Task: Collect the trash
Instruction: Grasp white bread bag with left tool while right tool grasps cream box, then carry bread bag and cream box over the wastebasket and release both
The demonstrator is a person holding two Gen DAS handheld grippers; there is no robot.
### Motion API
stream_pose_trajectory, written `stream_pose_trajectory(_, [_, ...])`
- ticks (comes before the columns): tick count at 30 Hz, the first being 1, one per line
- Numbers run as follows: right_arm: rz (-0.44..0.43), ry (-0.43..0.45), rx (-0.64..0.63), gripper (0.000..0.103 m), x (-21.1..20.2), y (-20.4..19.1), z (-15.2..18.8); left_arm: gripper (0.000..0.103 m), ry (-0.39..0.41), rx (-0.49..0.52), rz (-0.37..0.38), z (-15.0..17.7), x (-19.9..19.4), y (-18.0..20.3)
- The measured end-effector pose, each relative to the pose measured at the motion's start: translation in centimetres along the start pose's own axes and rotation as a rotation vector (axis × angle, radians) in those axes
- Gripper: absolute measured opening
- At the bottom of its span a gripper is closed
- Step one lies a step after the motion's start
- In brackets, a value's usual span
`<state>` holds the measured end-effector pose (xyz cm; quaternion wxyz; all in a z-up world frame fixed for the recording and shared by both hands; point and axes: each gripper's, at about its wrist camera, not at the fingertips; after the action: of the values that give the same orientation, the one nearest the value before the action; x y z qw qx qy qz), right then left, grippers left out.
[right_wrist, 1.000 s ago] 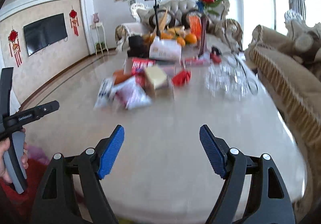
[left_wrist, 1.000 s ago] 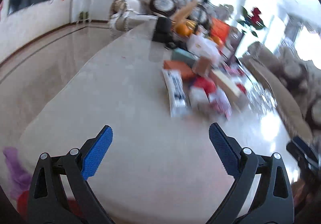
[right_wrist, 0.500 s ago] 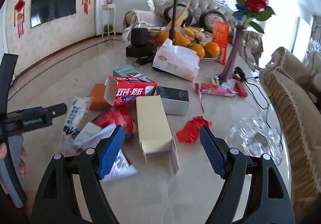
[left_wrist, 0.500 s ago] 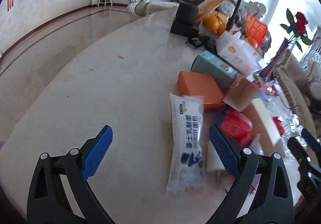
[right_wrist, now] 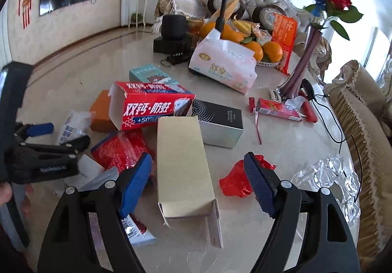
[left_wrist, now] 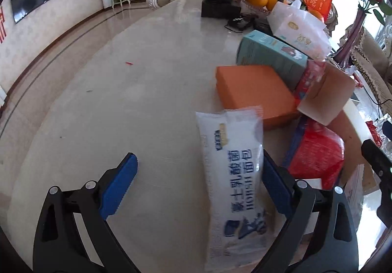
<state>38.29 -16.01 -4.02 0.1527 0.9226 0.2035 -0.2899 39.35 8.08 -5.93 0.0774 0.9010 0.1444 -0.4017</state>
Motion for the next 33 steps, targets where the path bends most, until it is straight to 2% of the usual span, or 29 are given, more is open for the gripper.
stream_pose_trajectory(3, [0.008,-0.038,-0.051,0.073,0.8,-0.6,0.2,0.094,-0.015,0.044,-0.032,0.0,0.2,-0.1])
stream_pose_trajectory(7, [-0.015,-0.07,-0.041,0.073,1.6,-0.6,0.5,0.094,-0.017,0.063,-0.025,0.2,0.0,-0.6])
stream_pose_trajectory(8, [-0.024,-0.076,-0.025,0.067,1.6,-0.4,0.6,0.094,-0.017,0.068,-0.02,0.2,0.1,-0.6])
stream_pose_trajectory(10, [-0.055,-0.086,0.022,0.043,1.5,0.1,0.8,0.091,-0.012,0.09,0.004,0.2,0.0,-0.7])
stream_pose_trajectory(11, [-0.065,-0.083,0.064,0.043,1.2,0.5,0.8,0.074,0.0,0.101,0.015,0.2,-0.3,-0.8])
stream_pose_trajectory(12, [-0.072,-0.072,0.089,0.043,0.8,0.7,0.8,0.042,0.02,0.113,0.017,0.2,-0.6,-0.8])
stream_pose_trajectory(13, [-0.063,-0.043,0.115,0.043,-0.2,1.0,0.9,0.041,0.021,0.101,0.019,0.3,-0.8,-1.2])
stream_pose_trajectory(16, [-0.123,-0.009,0.205,0.043,-2.5,1.8,1.0,0.038,0.002,0.057,0.106,0.4,-1.4,-2.7])
stream_pose_trajectory(17, [-0.114,0.005,0.22,0.043,-3.5,2.0,1.1,0.038,-0.003,0.038,0.134,0.6,-1.8,-3.4])
stream_pose_trajectory(21, [-0.138,0.071,0.306,0.043,-7.7,2.9,2.1,0.038,0.052,-0.037,0.225,1.9,-5.5,-6.4])
stream_pose_trajectory(23, [-0.182,0.121,0.358,0.043,-10.8,3.0,3.3,0.038,0.097,-0.05,0.261,2.7,-8.4,-7.7])
stream_pose_trajectory(26, [-0.24,0.178,0.38,0.043,-15.2,2.0,5.3,0.038,0.184,-0.022,0.328,4.6,-14.0,-9.0])
stream_pose_trajectory(28, [-0.287,0.209,0.384,0.043,-18.4,0.5,7.5,0.038,0.229,0.026,0.365,7.1,-18.0,-9.6])
stream_pose_trajectory(31, [-0.341,0.196,0.386,0.043,-22.3,-2.1,11.6,0.038,0.238,0.09,0.419,11.1,-21.7,-9.8])
stream_pose_trajectory(33, [-0.371,0.169,0.402,0.043,-24.1,-3.7,14.3,0.038,0.202,0.143,0.462,15.0,-23.7,-9.7])
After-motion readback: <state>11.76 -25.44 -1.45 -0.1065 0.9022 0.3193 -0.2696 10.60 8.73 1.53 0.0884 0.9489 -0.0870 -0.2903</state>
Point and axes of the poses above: each gripper's, at about its wrist camera, not at the fingertips, and x roughly the way its jaws point, y to its right, z to its underside, and after that the axes turned 6 degrees about y, right-handed
